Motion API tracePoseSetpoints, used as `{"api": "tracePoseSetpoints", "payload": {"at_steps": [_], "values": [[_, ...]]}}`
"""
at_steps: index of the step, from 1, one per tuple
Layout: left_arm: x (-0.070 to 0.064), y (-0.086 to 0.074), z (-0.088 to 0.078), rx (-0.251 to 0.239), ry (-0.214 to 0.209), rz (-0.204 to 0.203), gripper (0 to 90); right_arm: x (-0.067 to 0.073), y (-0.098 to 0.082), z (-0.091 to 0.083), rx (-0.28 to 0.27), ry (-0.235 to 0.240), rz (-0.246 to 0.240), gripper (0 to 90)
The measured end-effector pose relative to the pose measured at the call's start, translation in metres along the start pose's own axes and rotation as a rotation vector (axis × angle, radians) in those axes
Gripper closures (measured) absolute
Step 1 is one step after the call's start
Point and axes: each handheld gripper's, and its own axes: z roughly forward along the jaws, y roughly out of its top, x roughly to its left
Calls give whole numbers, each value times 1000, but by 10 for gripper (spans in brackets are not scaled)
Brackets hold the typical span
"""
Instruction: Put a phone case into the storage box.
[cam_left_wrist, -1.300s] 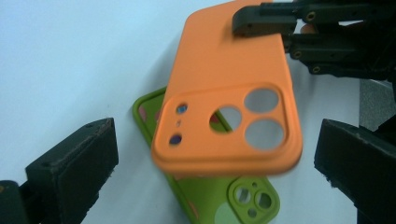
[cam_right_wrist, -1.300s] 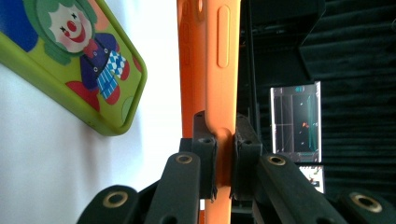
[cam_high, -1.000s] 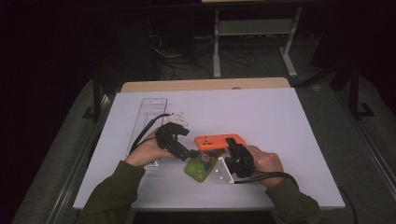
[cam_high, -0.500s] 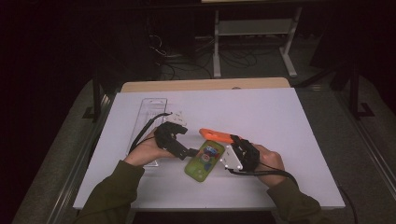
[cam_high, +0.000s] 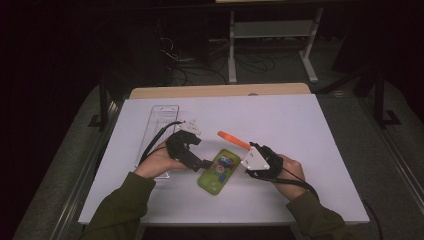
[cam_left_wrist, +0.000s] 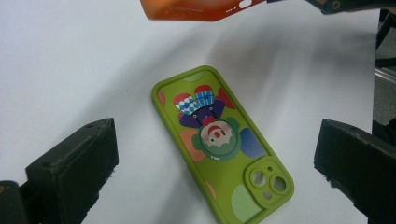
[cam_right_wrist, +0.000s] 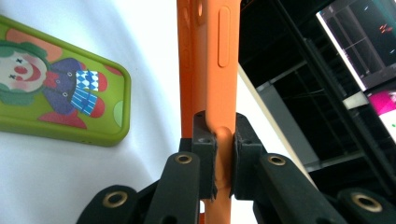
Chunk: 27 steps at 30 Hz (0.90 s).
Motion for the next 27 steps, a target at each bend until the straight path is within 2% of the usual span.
{"api": "tracePoseSetpoints", "payload": {"at_steps": [5,8,10,11,14,21,27], "values": [[-2,0,0,1,-1,1,0,-8,-2,1,14,42,56,814],[-3,1,-1,-5,9,12,0,-10,-2,1,18,69,141,814],[-3,1,-1,-10,17,14,0,-12,-2,2,22,82,180,814],[-4,1,-1,-16,15,-1,0,-13,-2,2,22,88,189,814],[-4,1,-1,-26,27,1,0,-15,-2,2,25,117,271,814],[-3,1,-2,-40,41,-16,0,-23,-5,4,50,188,420,814],[-2,1,-2,-64,69,-29,0,-32,-11,7,42,244,524,815]]}}
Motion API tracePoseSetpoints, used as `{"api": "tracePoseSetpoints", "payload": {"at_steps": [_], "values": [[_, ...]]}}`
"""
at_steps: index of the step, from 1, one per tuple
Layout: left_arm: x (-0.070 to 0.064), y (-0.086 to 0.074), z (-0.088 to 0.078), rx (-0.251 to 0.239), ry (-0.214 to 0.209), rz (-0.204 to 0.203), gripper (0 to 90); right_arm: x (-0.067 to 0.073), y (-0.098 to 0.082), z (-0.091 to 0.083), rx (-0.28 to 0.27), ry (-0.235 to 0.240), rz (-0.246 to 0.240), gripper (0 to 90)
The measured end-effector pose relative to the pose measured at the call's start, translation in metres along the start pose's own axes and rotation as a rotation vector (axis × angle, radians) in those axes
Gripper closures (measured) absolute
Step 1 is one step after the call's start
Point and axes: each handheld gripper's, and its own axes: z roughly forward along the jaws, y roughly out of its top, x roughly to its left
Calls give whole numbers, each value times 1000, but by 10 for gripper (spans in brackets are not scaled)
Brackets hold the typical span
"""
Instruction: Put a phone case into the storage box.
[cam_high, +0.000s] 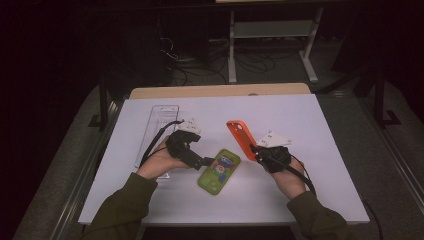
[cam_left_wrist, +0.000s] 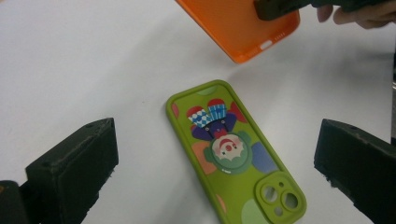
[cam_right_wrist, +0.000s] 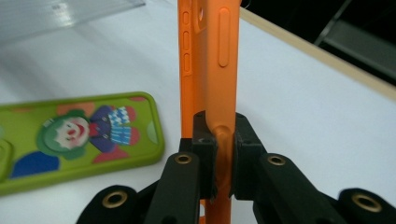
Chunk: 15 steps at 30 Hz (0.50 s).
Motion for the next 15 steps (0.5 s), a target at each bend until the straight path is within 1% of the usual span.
{"api": "tracePoseSetpoints", "payload": {"at_steps": [1,2,3,4,5,7,8,9,10,11,12,14,15], "values": [[0,0,0,-5,-1,-16,0,-3,0,1,-19,10,5,814],[2,0,-2,0,10,8,0,-3,0,0,-12,26,54,814],[2,0,-2,-14,12,-3,0,-5,0,0,-16,42,76,814],[1,0,-2,-24,15,-13,0,-6,0,0,-15,51,90,814],[2,0,-2,-28,19,-12,0,-7,-1,0,-11,61,110,815],[2,0,-2,-33,24,-16,0,-9,-1,0,-12,71,131,815],[2,1,-2,-32,25,-22,0,-9,-1,0,-18,74,137,814],[1,1,-1,-36,26,-31,0,-9,-2,0,-17,83,156,814],[1,1,-1,-37,27,-36,0,-9,-1,0,-19,84,162,814],[1,1,-1,-39,29,-37,0,-9,-1,0,-20,80,154,814],[1,1,-1,-41,32,-36,0,-8,-1,0,-22,81,155,814],[0,3,-1,-63,57,-36,0,-6,-1,0,-20,79,159,814],[0,4,-1,-74,63,-28,0,-5,0,0,-26,78,150,814]]}}
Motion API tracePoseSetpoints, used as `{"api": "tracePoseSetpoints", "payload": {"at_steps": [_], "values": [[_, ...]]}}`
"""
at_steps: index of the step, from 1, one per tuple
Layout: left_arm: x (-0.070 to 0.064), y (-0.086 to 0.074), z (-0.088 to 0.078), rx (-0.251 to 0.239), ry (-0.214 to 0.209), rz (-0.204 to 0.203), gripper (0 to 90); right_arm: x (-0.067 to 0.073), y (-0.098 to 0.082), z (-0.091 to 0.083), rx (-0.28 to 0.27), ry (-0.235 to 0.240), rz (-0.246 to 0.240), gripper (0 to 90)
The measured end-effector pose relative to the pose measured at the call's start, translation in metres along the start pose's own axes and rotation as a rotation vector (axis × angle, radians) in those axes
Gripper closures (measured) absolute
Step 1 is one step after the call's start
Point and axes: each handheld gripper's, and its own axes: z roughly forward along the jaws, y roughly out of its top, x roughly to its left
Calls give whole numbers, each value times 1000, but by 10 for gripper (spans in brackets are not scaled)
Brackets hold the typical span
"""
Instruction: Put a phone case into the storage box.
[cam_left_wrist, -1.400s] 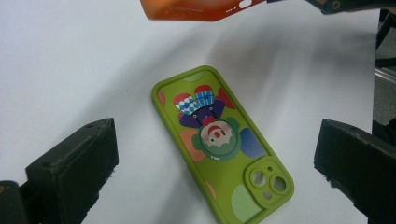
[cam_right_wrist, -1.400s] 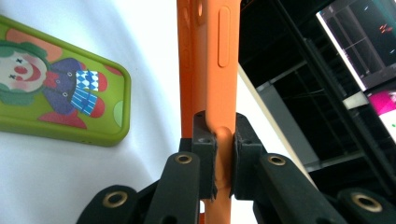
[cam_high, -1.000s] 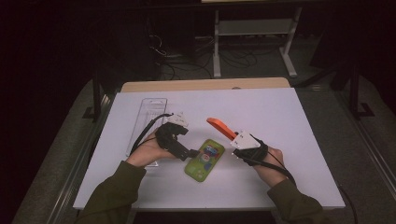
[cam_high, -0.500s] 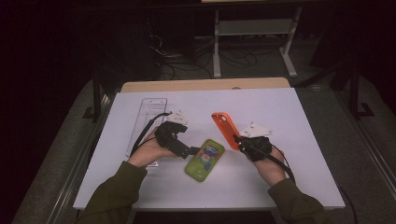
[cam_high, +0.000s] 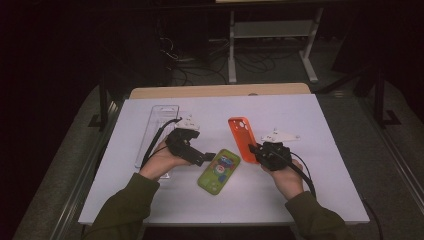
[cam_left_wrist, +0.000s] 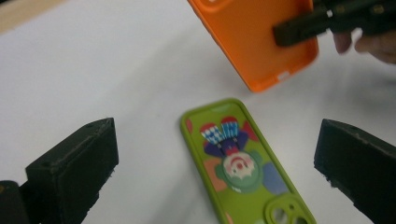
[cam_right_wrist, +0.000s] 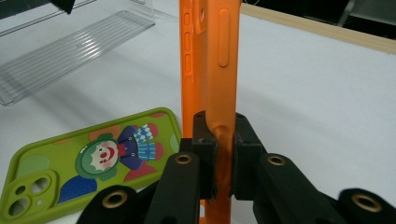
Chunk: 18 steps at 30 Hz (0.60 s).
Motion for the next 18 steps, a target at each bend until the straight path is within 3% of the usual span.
{"api": "tracePoseSetpoints", "payload": {"at_steps": [1,8,18], "values": [[-1,0,1,-8,-9,-33,0,1,0,0,0,1,5,814],[-2,5,7,-49,0,-43,0,11,3,1,-1,15,19,814],[-2,14,16,-106,-11,-67,0,20,5,3,-25,26,-3,814]]}}
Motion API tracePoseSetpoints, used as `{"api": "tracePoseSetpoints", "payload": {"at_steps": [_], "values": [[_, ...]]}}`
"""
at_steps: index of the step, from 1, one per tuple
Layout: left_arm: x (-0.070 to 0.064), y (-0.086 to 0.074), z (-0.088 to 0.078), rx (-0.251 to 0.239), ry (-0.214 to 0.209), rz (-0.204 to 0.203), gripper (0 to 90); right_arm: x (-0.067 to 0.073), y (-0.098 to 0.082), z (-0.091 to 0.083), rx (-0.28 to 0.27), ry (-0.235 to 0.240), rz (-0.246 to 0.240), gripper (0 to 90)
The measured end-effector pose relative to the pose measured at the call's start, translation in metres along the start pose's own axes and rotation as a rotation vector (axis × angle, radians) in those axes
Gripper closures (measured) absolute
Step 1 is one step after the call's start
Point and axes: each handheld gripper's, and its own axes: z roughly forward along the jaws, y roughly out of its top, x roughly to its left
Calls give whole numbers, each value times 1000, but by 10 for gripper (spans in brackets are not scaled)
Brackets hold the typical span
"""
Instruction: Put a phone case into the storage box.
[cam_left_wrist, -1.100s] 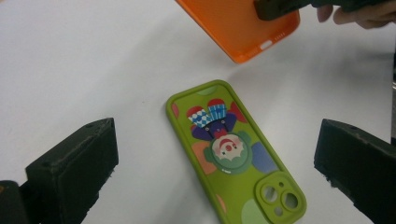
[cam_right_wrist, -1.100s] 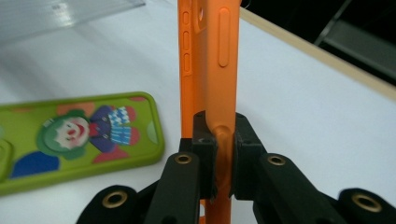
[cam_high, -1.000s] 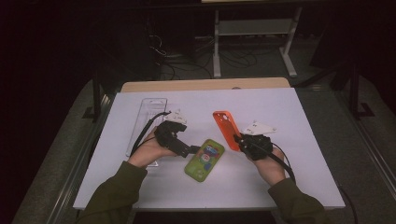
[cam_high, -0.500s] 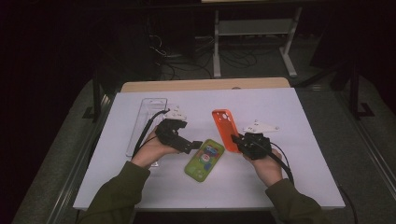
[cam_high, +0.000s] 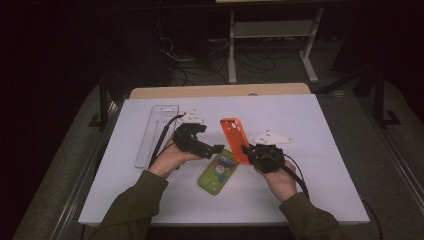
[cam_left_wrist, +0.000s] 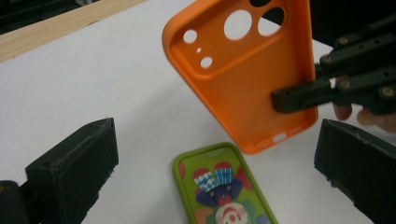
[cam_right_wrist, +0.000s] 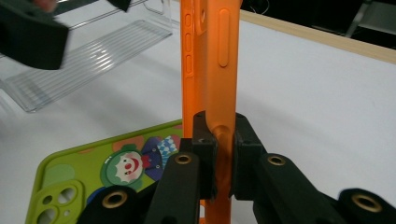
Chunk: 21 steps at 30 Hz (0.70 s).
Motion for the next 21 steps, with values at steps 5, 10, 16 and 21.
{"api": "tracePoseSetpoints", "payload": {"at_steps": [5,10,16,21], "values": [[-2,5,9,-20,-15,-17,0,5,1,1,3,11,1,814],[-6,8,18,-41,-24,-39,0,10,2,2,-2,20,-4,814],[-8,10,26,-66,-40,-56,0,14,1,3,-6,23,-9,814],[-9,11,30,-79,-51,-68,0,17,2,4,-11,24,-18,814]]}}
